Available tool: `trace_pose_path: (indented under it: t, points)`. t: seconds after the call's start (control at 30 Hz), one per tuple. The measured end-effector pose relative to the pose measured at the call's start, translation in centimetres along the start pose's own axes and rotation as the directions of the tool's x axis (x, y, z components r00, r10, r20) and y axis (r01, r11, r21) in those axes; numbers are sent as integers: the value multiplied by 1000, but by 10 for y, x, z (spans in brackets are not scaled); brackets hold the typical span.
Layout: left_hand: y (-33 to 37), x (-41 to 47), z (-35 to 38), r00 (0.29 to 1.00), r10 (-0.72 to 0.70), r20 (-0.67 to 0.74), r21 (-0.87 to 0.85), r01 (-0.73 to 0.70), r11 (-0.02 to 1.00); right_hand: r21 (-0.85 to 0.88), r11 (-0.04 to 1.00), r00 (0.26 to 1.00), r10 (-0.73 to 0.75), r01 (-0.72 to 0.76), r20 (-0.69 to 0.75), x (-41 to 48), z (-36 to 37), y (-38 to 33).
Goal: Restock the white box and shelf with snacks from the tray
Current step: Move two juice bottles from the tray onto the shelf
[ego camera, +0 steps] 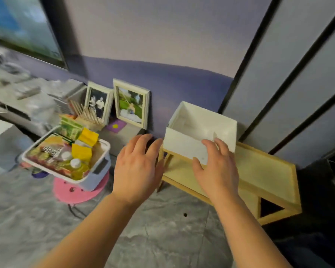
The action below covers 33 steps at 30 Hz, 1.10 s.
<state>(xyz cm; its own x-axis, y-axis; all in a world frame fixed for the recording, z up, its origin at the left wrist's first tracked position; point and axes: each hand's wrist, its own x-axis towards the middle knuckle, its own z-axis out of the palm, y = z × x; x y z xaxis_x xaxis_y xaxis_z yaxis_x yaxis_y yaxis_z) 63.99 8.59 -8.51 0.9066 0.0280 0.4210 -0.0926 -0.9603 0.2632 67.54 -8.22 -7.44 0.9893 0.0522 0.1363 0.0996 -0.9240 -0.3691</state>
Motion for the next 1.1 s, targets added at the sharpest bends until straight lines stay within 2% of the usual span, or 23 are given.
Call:
trace_pose_path:
  t: [0.47, 0.63, 0.77, 0.9, 1.1]
  points:
    - [-169, 28, 0, 957, -283, -60, 178, 290, 940, 70, 955, 937, -296, 288, 184, 93, 106, -163]
    - [-224, 47, 4, 923, -376, -87, 185, 386, 904, 73, 919, 885, -394, 389, 248, 128, 148, -212]
    - [-272, 50, 11, 907, -414, -81, 179, 421, 889, 81, 900, 867, -435, 429, 244, 141, 182, -249]
    - [-329, 53, 23, 921, -389, -37, 176, 389, 904, 70, 917, 879, -397, 393, 264, 143, 223, -284]
    - [-411, 42, 52, 951, -283, 122, 150, 265, 953, 25, 973, 934, -226, 228, 276, 122, 292, -321]
